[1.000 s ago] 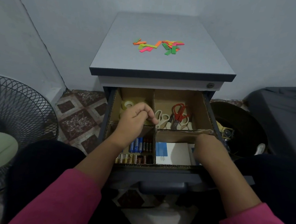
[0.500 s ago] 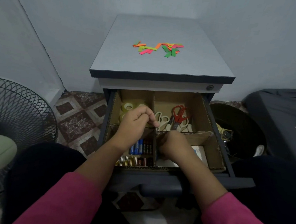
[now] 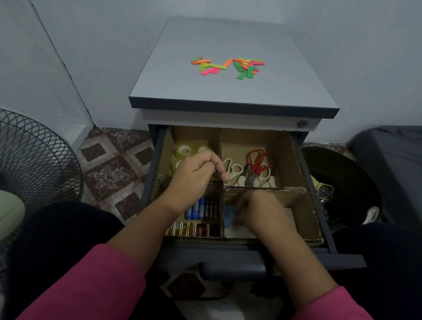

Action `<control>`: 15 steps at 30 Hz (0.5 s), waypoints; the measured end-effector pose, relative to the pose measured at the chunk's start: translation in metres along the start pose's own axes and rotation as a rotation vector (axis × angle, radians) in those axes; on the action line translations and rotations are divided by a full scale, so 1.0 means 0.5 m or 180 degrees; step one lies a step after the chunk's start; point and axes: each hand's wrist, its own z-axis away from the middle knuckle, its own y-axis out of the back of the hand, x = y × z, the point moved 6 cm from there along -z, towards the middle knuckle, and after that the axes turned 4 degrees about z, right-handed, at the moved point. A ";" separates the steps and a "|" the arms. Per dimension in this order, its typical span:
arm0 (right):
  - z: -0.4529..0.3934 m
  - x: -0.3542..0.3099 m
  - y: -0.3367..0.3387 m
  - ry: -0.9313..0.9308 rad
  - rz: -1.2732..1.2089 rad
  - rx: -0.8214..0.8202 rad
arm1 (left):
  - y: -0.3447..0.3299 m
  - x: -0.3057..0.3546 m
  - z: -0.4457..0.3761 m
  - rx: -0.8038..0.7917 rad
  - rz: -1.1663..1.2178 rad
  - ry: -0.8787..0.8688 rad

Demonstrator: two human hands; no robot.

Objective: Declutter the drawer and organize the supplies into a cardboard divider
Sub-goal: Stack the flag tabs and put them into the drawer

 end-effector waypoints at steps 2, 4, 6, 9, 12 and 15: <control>0.006 -0.004 -0.012 0.0054 0.0082 -0.0276 | -0.001 -0.001 0.001 -0.0047 -0.0005 0.0015; 0.006 -0.013 -0.015 0.0105 0.0123 -0.0301 | -0.001 -0.003 0.001 -0.0071 -0.0016 0.0024; 0.004 -0.017 -0.015 0.0128 0.0151 -0.0227 | 0.000 -0.004 0.001 -0.0065 -0.0027 0.0027; 0.001 -0.023 -0.015 0.0120 0.0230 -0.0186 | -0.002 -0.005 0.000 -0.0071 -0.0040 0.0035; -0.003 -0.033 -0.015 0.0152 0.0314 -0.0245 | -0.004 -0.004 0.000 -0.0103 -0.0028 0.0055; -0.005 -0.035 -0.014 0.0123 0.0341 -0.0412 | -0.003 -0.002 0.001 -0.0095 -0.0025 0.0040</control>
